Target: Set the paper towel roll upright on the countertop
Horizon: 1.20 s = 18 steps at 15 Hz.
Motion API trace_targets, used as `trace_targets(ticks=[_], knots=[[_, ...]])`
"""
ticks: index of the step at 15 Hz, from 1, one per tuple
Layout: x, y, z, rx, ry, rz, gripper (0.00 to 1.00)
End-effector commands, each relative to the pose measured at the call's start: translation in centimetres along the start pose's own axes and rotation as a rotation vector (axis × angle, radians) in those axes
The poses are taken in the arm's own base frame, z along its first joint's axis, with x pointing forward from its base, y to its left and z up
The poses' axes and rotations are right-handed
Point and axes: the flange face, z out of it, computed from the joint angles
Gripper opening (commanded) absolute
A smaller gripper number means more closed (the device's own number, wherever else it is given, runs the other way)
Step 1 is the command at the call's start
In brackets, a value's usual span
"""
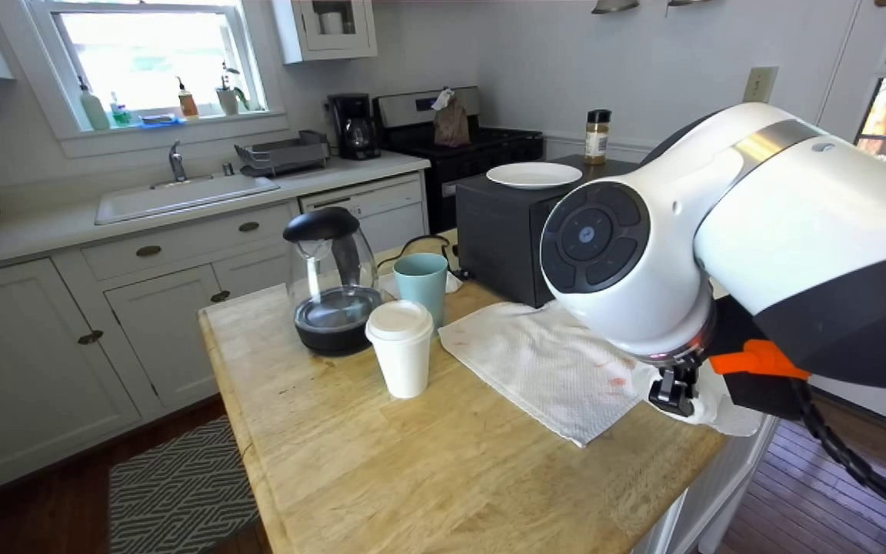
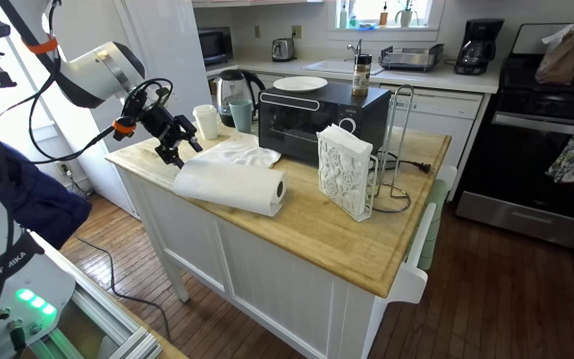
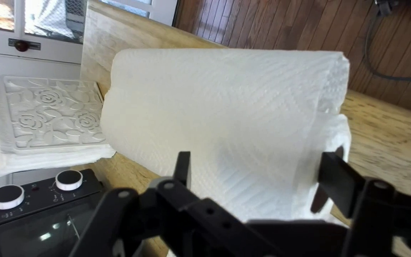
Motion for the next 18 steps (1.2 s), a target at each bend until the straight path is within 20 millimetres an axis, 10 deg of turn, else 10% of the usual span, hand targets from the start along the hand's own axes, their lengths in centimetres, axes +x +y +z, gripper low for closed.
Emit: trace_targets(ticks=[1,4,5,10,18], knots=[[0.5,-0.4,0.4,-0.020,-0.017,-0.009,0.61],[0.5,-0.7,0.7,-0.019,-0.023,-0.014,0.39],[0.4,-0.8,0.8,-0.018,-0.027,-0.016,0.68],[0.3,-1.5,0.7,0.004,-0.026,-0.036,0.97],[0.4,-1.9,1.8,-0.048,-0.013,-0.027,1.00]])
